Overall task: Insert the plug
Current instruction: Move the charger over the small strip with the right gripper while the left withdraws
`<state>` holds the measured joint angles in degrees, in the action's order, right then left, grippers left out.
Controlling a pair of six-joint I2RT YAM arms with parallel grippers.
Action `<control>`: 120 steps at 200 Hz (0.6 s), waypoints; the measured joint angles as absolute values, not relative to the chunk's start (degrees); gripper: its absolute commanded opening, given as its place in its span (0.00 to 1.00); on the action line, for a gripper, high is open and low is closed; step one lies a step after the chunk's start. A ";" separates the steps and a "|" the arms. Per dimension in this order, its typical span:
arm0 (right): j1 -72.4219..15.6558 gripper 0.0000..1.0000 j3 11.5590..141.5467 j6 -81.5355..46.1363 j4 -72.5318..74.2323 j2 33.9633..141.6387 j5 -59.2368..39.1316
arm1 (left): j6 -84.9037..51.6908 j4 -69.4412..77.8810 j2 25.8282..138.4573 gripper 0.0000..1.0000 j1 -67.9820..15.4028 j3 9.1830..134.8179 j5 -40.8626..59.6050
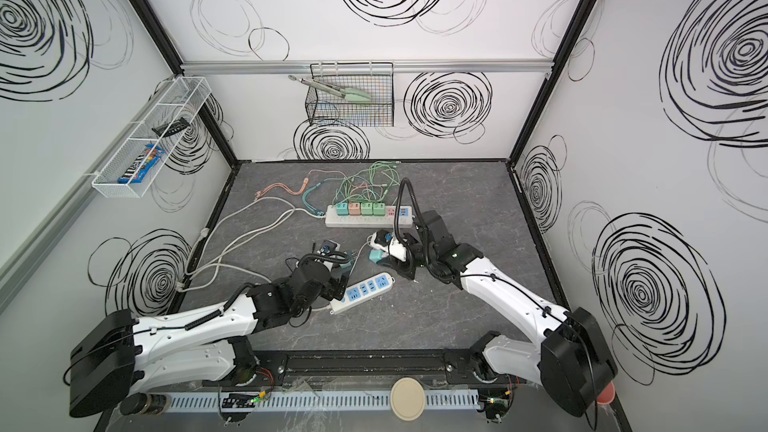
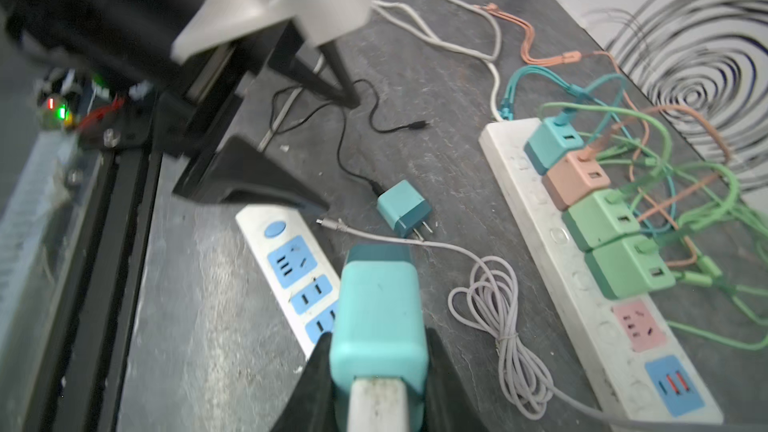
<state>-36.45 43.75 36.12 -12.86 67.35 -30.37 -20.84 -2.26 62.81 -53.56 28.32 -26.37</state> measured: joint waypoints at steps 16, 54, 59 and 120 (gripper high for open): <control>-38.70 0.00 43.44 43.83 -16.25 67.22 -27.86 | -23.46 -3.42 61.19 0.96 -52.01 26.96 -25.93; -41.67 0.00 43.46 55.44 -22.59 69.54 -20.82 | -27.90 -4.69 56.86 0.96 -45.80 23.33 -24.03; -41.95 0.00 43.46 56.25 -23.18 69.91 -19.99 | -28.29 -4.69 56.25 0.96 -45.10 22.87 -23.77; -47.00 0.00 44.12 62.54 -26.24 75.22 -7.51 | -30.06 -5.04 50.92 0.96 -38.85 20.10 -20.16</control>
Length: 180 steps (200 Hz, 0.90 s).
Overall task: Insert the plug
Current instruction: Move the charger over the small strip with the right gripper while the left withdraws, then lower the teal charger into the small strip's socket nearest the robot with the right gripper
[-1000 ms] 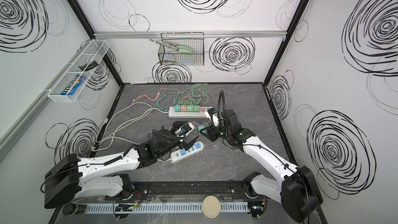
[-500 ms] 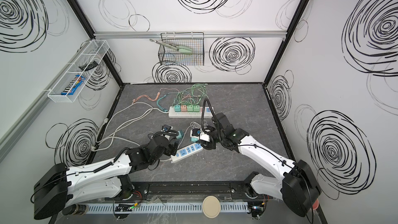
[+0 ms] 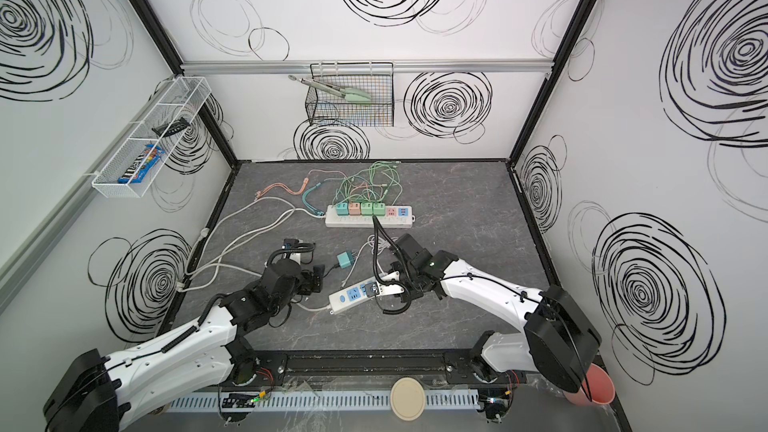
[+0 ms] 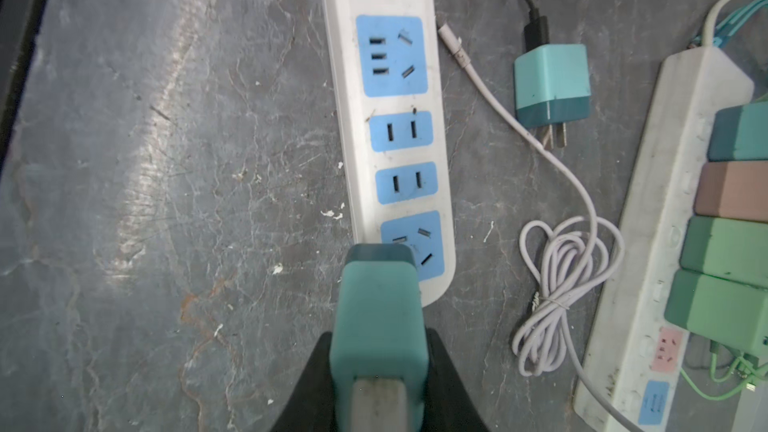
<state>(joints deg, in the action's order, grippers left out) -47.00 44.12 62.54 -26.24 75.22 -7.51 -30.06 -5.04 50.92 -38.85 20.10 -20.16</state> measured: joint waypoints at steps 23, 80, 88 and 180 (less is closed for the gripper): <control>-47.42 0.00 45.25 63.02 -25.89 76.14 -5.65 | -30.15 -5.06 50.78 0.96 -37.74 19.51 -19.05; -47.72 0.00 46.89 63.44 -25.71 76.51 -4.16 | -30.22 -4.99 51.51 0.96 -36.73 19.18 -17.02; -47.72 0.00 46.96 63.55 -25.69 76.51 -4.14 | -30.22 -4.99 51.68 0.96 -36.69 19.18 -16.82; -50.19 0.00 46.46 62.96 -25.21 78.74 -3.27 | -30.24 -4.16 52.84 0.96 -36.18 18.20 -16.08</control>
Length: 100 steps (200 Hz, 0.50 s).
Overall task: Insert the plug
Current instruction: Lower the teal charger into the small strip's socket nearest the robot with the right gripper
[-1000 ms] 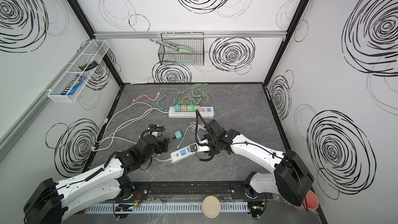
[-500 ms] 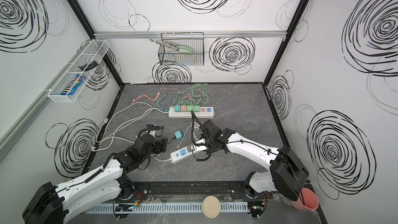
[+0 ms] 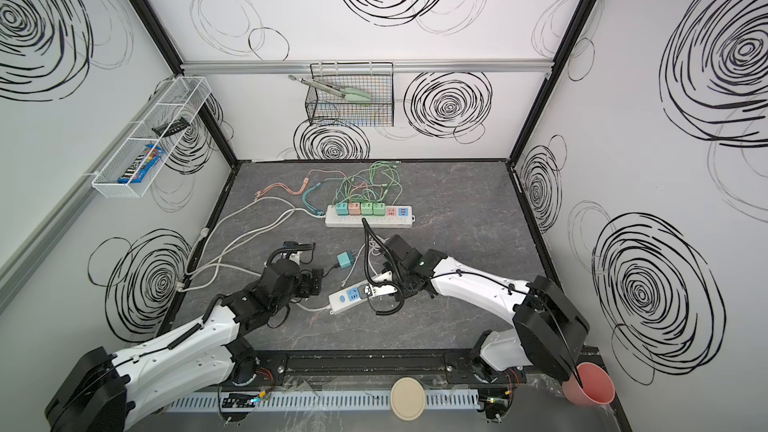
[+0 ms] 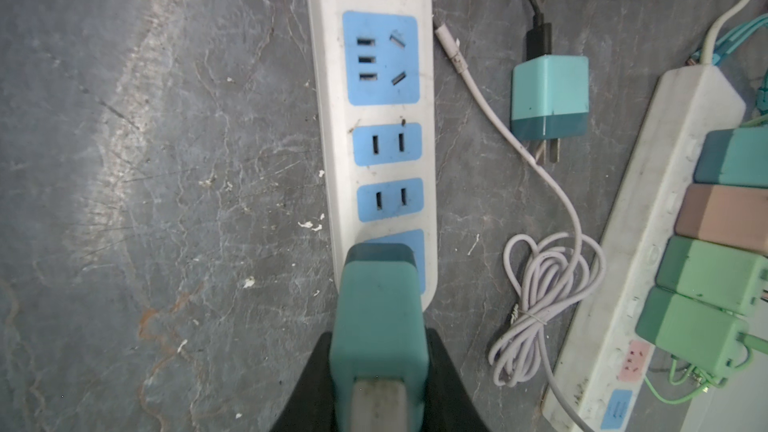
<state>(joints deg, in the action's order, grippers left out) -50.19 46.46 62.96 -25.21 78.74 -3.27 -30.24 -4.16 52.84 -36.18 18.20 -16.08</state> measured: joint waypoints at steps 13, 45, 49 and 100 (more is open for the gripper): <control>-50.30 0.00 46.39 62.81 -25.26 78.65 -2.96 | -30.22 -4.10 52.95 0.96 -36.10 18.13 -15.90; -50.57 0.00 48.01 61.67 -28.08 79.31 -2.15 | -30.22 -3.64 53.25 0.96 -35.86 18.11 -15.62; -50.68 0.00 48.21 61.54 -28.38 79.42 -2.04 | -30.22 -3.53 53.25 0.96 -35.86 18.11 -15.59; -51.09 0.00 48.69 59.81 -30.41 78.46 -1.80 | -30.13 -2.46 53.52 0.96 -35.83 18.11 -15.18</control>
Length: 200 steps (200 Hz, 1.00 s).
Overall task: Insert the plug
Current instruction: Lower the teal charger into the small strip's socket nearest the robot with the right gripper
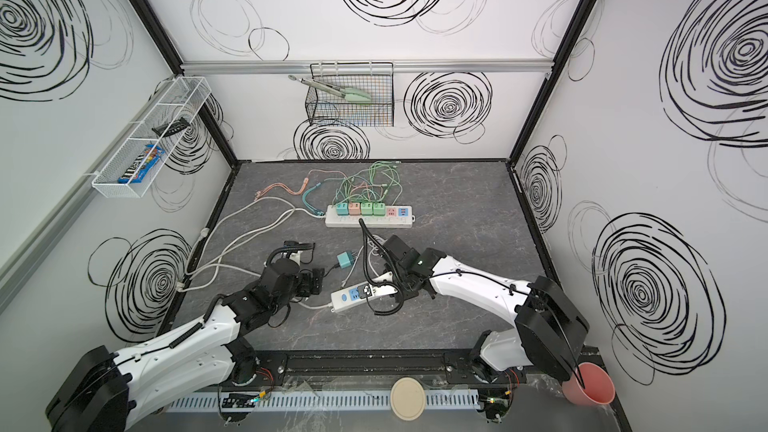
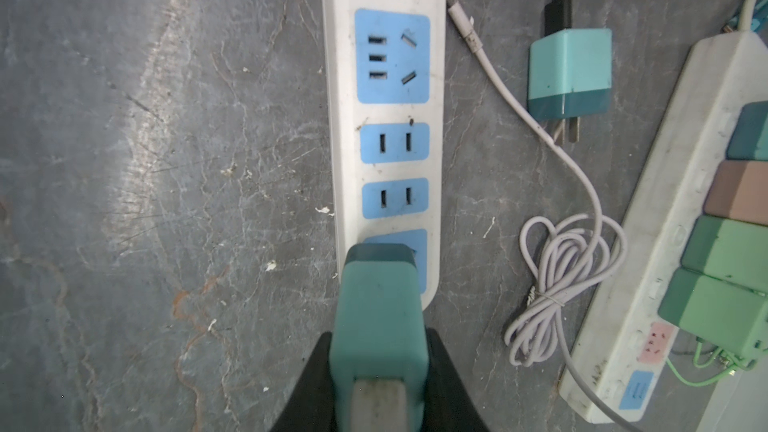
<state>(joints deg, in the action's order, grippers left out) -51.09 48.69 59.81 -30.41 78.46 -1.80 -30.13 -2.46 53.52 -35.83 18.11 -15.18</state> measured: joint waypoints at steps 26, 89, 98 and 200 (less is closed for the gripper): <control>-51.09 0.00 48.82 59.81 -30.72 77.97 -1.61 | -30.06 -2.44 53.98 0.96 -35.81 18.11 -14.85; -51.09 0.00 48.53 60.05 -31.07 77.95 0.12 | -30.00 -2.44 54.11 0.96 -35.75 18.11 -14.35; -51.09 0.00 48.27 60.10 -30.94 77.97 0.32 | -30.00 -2.44 54.11 0.96 -35.66 18.11 -14.35; -51.09 0.00 48.29 60.27 -30.83 78.06 -0.14 | -29.98 -1.96 54.83 0.96 -35.55 18.11 -14.20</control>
